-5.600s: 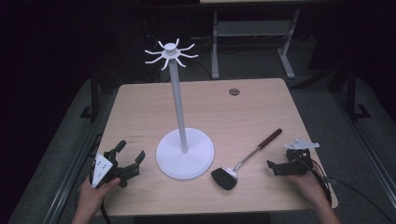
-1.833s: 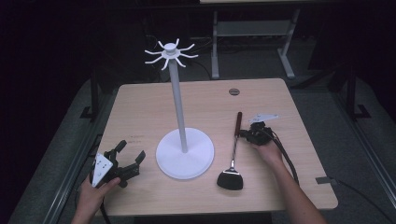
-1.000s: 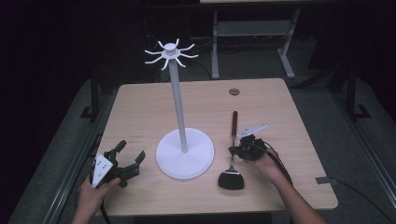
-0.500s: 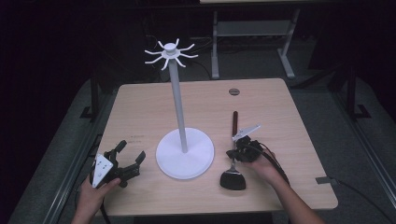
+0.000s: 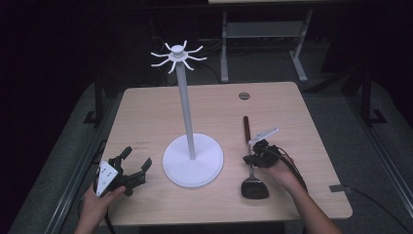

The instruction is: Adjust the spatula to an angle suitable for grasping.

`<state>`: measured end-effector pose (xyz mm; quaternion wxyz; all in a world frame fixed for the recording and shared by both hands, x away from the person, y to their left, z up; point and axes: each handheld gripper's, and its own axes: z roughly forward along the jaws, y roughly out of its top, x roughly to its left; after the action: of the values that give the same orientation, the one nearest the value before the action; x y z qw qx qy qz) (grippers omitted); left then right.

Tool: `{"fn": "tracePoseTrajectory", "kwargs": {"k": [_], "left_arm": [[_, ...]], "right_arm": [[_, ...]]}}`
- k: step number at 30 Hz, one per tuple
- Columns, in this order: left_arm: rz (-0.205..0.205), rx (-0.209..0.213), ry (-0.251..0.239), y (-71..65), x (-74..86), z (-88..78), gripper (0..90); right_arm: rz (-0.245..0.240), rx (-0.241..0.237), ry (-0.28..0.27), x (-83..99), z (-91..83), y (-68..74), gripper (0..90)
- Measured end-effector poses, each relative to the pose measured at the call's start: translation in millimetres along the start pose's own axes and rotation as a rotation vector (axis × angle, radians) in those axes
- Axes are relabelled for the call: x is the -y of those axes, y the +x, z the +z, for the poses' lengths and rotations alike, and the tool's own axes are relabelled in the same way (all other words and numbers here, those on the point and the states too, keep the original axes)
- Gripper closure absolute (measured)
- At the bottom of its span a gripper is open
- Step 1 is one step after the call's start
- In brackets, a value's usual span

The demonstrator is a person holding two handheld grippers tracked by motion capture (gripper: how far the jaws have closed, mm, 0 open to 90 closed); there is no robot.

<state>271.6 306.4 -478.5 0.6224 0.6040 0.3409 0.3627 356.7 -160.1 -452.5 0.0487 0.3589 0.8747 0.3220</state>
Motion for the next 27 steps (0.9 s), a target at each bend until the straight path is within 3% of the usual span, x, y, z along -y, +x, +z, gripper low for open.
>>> {"fn": "tracePoseTrajectory", "kwargs": {"k": [5, 27], "left_arm": [[0.001, 0.0, 0.001, -0.1, 0.0, 0.1, 13.0], [0.001, 0.0, 0.001, -0.2, 0.0, 0.3, 13.0]], "right_arm": [[0.042, 0.007, 0.01, 3.8, -5.5, -10.2, 89.5], [0.127, 0.053, 0.034, 17.6, -22.0, -42.1, 89.5]]}}
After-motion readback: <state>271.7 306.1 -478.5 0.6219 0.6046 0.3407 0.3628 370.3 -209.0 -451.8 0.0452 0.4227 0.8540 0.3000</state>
